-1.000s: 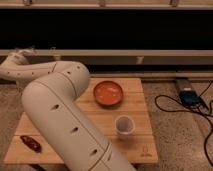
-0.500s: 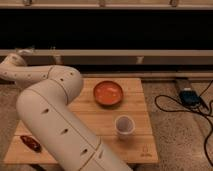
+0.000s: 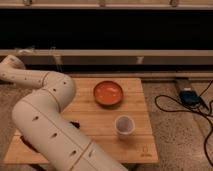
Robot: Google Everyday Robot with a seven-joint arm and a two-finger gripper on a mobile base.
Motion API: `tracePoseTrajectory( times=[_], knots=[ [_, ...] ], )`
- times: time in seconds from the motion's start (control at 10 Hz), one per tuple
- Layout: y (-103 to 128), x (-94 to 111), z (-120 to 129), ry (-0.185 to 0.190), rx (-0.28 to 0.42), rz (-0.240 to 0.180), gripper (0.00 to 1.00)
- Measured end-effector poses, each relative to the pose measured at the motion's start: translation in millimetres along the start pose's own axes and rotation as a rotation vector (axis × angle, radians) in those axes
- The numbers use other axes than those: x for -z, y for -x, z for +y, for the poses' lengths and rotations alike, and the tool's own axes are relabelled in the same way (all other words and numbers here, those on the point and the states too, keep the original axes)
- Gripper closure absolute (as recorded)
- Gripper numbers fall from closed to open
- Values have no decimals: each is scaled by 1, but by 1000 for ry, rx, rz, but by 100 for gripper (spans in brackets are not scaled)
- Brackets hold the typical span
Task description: Stand the bottle upright
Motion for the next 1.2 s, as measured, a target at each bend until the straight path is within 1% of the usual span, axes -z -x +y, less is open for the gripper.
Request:
tracePoseTrajectory(
  times=[0.3, 0.5, 0.7, 0.9, 1.0, 1.2],
  knots=[
    [0, -13, -2, -21, -17, 30, 35],
    [-1, -18, -3, -31, -21, 44, 35],
    [-3, -23, -2, -28, -19, 61, 36],
    [-6, -27, -7, -26, -11, 76, 50],
    [-6, -29, -10, -16, -12, 83, 62],
    [-7, -31, -16, -11, -17, 95, 80]
  ],
)
